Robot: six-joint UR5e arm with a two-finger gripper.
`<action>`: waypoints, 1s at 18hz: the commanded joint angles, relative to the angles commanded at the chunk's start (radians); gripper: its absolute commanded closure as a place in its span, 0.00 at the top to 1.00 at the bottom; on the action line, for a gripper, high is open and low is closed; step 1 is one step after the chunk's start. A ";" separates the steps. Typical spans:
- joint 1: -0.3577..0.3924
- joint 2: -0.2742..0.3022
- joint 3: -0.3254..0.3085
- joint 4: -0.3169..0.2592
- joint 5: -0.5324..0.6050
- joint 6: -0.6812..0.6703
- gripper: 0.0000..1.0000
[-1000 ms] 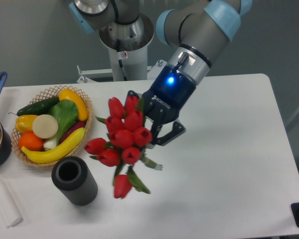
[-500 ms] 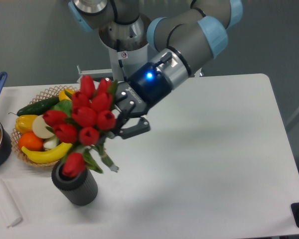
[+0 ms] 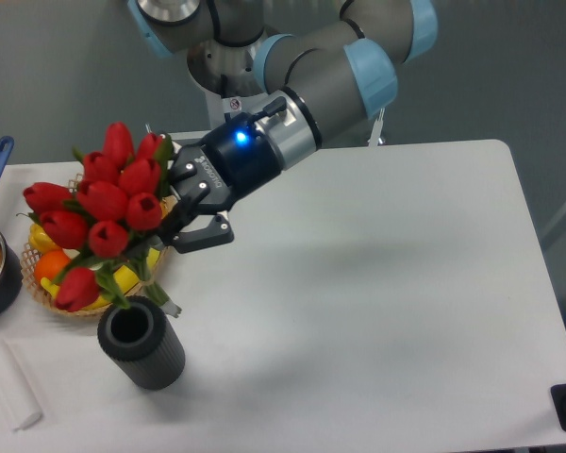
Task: Insert the flowers into the vase
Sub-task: 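Carry the held red tulip bunch over the dark grey vase, then lower the tulip stems down into the vase opening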
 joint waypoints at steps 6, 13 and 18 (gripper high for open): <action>-0.046 -0.023 0.017 0.000 0.000 0.002 0.46; -0.072 -0.055 0.022 0.000 0.002 0.000 0.47; -0.074 -0.080 0.023 0.000 0.002 0.002 0.47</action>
